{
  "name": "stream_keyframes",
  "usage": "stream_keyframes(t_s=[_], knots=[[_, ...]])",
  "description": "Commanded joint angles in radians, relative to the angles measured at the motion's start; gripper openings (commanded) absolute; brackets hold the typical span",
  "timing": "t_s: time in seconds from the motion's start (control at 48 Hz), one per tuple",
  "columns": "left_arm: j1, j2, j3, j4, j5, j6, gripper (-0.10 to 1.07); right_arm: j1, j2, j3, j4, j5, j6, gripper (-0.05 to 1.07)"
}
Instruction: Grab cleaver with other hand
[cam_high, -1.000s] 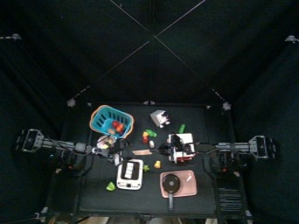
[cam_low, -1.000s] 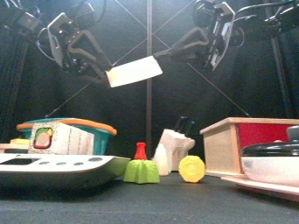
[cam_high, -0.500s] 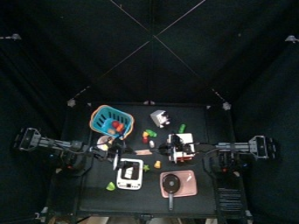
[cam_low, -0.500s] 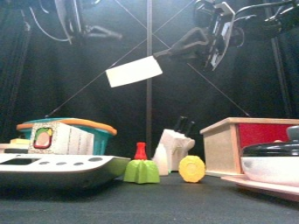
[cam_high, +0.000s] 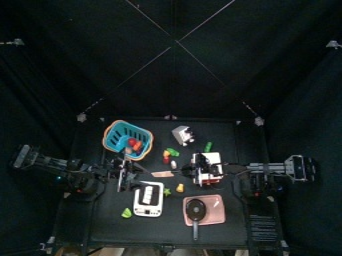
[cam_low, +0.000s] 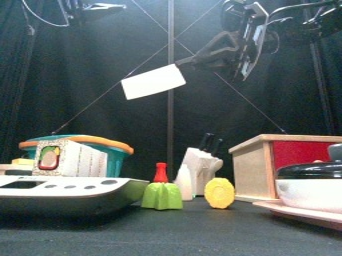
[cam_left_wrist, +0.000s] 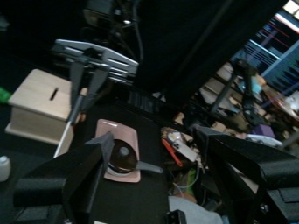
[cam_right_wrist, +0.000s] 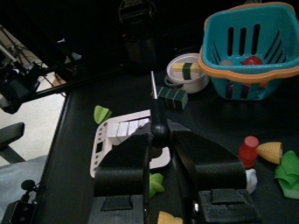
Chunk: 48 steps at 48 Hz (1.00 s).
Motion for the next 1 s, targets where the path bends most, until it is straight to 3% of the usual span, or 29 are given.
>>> stream_keyframes(t_s=[0.0, 0.188, 0.312, 0.5, 0.625, 0.729, 0.812, 0.979], knots=[[-0.008, -0.015, -0.043, -0.011, 0.032, 0.023, 1.03, -0.003, -0.011, -0.031, 0.003, -0.003, 0.002, 0.52], [-0.032, -0.017, -0.063, -0.092, 0.098, 0.097, 1.03, -0.003, -0.005, -0.034, 0.003, -0.003, 0.002, 0.52], [-0.060, -0.018, -0.083, -0.187, 0.166, 0.216, 1.03, -0.005, 0.006, -0.038, 0.003, -0.005, 0.002, 0.52], [-0.075, -0.011, -0.166, -0.408, 0.348, 0.526, 1.03, -0.005, 0.025, -0.049, 0.000, -0.003, 0.000, 0.52], [-0.066, -0.006, -0.209, -0.489, 0.387, 0.772, 1.03, -0.005, 0.032, -0.052, 0.000, -0.003, -0.002, 0.52], [-0.046, -0.008, -0.202, -0.479, 0.362, 0.930, 1.03, -0.005, 0.032, -0.052, 0.000, -0.005, -0.002, 0.52], [-0.028, -0.012, -0.172, -0.474, 0.310, 0.996, 1.03, -0.003, 0.032, -0.055, -0.002, -0.006, -0.002, 0.52], [0.044, -0.015, -0.023, -0.419, 0.021, 1.015, 1.03, -0.003, 0.028, -0.063, -0.005, -0.009, -0.003, 0.52]])
